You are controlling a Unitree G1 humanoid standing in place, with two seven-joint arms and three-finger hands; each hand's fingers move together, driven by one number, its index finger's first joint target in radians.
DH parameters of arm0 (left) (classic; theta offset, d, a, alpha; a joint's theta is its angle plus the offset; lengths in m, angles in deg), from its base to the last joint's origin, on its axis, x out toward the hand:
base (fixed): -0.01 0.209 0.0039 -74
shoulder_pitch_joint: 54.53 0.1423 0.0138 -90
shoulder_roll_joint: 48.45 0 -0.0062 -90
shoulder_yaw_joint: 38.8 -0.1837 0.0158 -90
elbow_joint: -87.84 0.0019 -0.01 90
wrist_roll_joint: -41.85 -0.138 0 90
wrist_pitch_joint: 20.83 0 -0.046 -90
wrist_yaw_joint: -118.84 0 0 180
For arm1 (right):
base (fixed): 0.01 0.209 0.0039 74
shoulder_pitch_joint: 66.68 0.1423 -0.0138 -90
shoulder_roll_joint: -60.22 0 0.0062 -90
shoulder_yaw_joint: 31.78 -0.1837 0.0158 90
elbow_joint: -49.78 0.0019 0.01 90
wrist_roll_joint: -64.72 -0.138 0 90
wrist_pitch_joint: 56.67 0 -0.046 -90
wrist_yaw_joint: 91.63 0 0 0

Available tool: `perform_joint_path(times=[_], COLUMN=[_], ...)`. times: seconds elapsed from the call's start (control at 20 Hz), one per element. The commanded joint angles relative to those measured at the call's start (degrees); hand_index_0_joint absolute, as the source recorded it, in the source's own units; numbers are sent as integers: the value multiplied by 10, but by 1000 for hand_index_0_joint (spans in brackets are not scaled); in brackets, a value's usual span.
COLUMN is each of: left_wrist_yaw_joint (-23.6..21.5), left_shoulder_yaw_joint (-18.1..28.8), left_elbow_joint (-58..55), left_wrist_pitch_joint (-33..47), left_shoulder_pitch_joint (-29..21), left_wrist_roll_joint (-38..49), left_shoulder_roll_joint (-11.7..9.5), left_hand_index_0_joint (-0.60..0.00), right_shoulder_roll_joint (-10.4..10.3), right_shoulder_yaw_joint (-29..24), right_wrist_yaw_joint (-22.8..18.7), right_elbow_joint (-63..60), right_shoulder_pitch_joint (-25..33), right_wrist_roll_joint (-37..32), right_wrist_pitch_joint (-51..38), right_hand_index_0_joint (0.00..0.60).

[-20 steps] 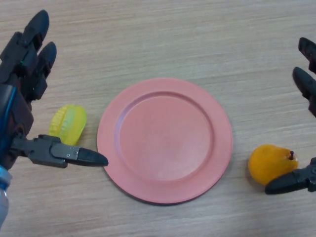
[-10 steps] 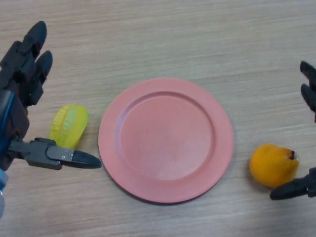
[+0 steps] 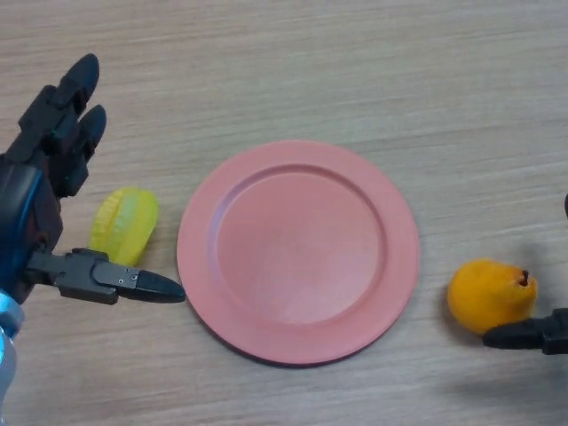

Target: Pick up the yellow pear and place it on the plate

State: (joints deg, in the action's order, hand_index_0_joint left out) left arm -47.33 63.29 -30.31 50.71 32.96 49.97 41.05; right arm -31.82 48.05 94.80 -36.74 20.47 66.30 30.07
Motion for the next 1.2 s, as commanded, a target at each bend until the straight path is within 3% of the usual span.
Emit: perform_joint_path(times=[0.05, 0.2, 0.55, 0.65, 0.7, 0.8, 0.95, 1.2], left_wrist_yaw_joint=[-16, -54, -101, -108, -114, -128, -126, -70], left_shoulder_yaw_joint=[41, 46, 61, 62, 61, 54, 50, 37], left_elbow_joint=[-29, -28, -41, -39, -37, -30, -30, -78], left_wrist_pitch_joint=[97, 117, 146, 150, 148, 147, 140, 68], left_shoulder_pitch_joint=[-17, -23, -26, -29, -32, -33, -28, -2], left_wrist_roll_joint=[17, 30, 32, 31, 36, 43, 46, 76], left_shoulder_roll_joint=[-22, -24, -27, -28, -28, -26, -23, -10], left_hand_index_0_joint=[0, 0, 0, 0, 0, 0, 0, 0], right_shoulder_roll_joint=[19, 8, 12, 15, 18, 25, 19, 19], right_shoulder_yaw_joint=[-8, 11, 23, 21, 18, 15, 13, 19], right_wrist_yaw_joint=[-31, -23, -70, -89, -103, -129, -106, -84], right_elbow_joint=[11, 22, -67, -82, -89, -89, -49, -9], right_shoulder_pitch_joint=[17, 9, 22, 27, 29, 31, 22, 33], right_wrist_roll_joint=[6, -23, 32, 52, 64, 96, 65, 76], right_wrist_pitch_joint=[-108, -77, -132, -137, -133, -113, -68, -15], right_hand_index_0_joint=[0, 0, 0, 198, 348, 580, 600, 600])
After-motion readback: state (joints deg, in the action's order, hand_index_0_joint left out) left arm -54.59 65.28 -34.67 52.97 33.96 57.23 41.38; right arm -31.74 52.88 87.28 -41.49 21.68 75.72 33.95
